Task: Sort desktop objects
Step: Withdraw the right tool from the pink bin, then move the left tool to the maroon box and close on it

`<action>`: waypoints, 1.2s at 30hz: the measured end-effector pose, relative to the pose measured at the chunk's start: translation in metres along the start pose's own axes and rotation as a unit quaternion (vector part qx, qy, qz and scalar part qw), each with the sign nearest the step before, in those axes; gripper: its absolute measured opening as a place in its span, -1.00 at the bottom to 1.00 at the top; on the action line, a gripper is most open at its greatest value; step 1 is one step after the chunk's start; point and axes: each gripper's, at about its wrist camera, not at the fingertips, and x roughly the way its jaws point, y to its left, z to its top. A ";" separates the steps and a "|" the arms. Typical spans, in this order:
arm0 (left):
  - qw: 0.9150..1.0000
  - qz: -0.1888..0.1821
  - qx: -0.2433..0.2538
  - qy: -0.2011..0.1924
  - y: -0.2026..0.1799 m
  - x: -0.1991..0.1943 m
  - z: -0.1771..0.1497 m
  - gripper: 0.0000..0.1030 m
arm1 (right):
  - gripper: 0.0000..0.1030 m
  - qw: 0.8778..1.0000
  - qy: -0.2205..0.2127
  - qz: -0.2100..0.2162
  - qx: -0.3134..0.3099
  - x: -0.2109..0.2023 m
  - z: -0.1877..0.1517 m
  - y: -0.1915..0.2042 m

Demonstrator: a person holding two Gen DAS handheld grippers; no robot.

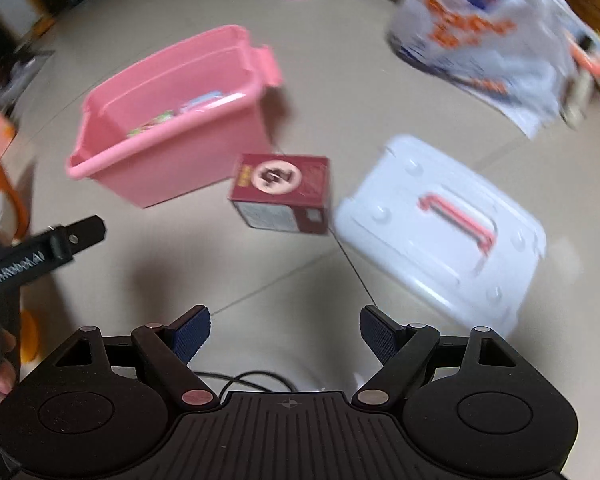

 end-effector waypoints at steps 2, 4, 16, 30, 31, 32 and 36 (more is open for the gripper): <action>1.000 -0.012 -0.013 0.008 -0.006 0.008 0.000 0.90 | 0.54 1.000 -0.003 -0.003 0.023 0.005 -0.005 -0.011; 1.000 -0.023 -0.013 0.007 -0.013 0.016 -0.001 0.90 | 0.54 0.999 0.000 -0.006 0.035 0.013 -0.007 -0.020; 0.962 -0.126 0.239 0.027 -0.071 0.085 0.012 0.90 | 0.55 0.990 0.025 0.035 0.131 0.048 -0.001 -0.061; 0.872 -0.181 0.454 0.030 -0.127 0.141 0.007 0.76 | 0.57 0.993 0.073 0.027 0.091 0.066 0.008 -0.054; 0.867 -0.183 0.463 0.031 -0.129 0.144 0.006 0.76 | 0.57 0.992 0.073 0.028 0.094 0.067 0.009 -0.056; 0.862 -0.185 0.471 0.032 -0.132 0.147 0.006 0.76 | 0.57 0.992 0.074 0.029 0.097 0.068 0.009 -0.058; 0.848 -0.191 0.493 0.046 -0.136 0.159 0.007 0.76 | 0.57 0.991 0.080 0.036 0.099 0.072 0.011 -0.059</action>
